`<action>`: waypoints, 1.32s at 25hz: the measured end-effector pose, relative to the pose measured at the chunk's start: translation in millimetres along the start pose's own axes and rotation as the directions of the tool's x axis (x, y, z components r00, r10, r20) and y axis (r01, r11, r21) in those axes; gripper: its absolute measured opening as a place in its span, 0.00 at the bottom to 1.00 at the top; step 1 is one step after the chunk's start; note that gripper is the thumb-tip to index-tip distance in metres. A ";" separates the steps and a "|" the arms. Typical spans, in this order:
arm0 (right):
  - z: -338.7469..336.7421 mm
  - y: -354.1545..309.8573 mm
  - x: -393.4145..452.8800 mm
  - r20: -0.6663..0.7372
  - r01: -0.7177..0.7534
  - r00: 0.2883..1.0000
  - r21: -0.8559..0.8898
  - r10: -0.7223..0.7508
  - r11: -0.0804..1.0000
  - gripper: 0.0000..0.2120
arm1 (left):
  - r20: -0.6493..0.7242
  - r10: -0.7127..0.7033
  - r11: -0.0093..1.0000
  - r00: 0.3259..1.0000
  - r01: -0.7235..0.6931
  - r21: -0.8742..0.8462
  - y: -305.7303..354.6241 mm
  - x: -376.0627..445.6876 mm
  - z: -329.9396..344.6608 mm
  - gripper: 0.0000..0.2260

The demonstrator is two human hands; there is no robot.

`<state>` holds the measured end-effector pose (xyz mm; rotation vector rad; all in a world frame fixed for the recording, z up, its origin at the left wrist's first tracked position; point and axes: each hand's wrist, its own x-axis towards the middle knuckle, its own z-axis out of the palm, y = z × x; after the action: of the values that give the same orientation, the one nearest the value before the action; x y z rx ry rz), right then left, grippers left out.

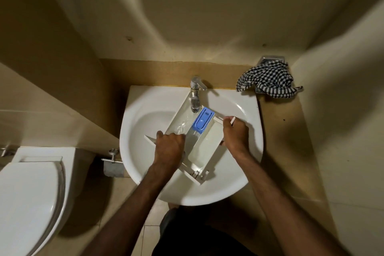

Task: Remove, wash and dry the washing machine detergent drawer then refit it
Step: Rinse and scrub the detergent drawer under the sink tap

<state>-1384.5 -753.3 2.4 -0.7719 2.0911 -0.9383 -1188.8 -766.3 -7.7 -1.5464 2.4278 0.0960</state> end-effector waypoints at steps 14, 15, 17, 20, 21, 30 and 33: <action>-29.6 15.4 -33.2 0.082 -0.369 0.929 0.169 0.360 0.914 0.13 | -0.002 0.222 0.975 0.975 -0.222 -0.030 -26.0 31.4 -7.1 0.17; -30.6 19.3 -34.3 0.192 -0.444 0.892 0.201 0.410 0.873 0.15 | -0.041 0.220 0.976 0.975 -0.220 0.007 -27.5 34.9 -7.6 0.17; -29.3 27.8 -35.0 0.418 -0.587 0.778 0.221 0.468 0.779 0.21 | -0.090 0.216 0.975 0.972 -0.209 0.082 -28.0 40.2 -8.1 0.15; -15.6 38.1 -38.4 0.497 -0.648 0.730 0.283 0.469 0.708 0.25 | 0.015 0.222 0.962 0.975 -0.222 0.159 -24.0 35.5 -5.0 0.15; -10.1 42.7 -40.2 0.448 -0.614 0.771 0.331 0.454 0.717 0.22 | 0.030 0.223 0.958 0.974 -0.225 0.180 -20.4 32.0 -3.6 0.14; 1.5 56.9 -53.9 0.252 -0.417 0.907 0.426 0.337 0.803 0.10 | 0.127 0.200 0.777 0.971 -0.078 -0.625 39.2 55.0 -12.7 0.19; -3.6 60.7 -56.9 0.214 -0.392 0.920 0.445 0.329 0.805 0.10 | 0.139 0.227 0.720 0.964 -0.070 -0.691 40.3 56.9 -8.4 0.21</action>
<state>-1368.6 -676.0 -24.1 -0.1541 1.6978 -1.0937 -1249.2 -800.7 -17.3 -1.4549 2.4516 1.2578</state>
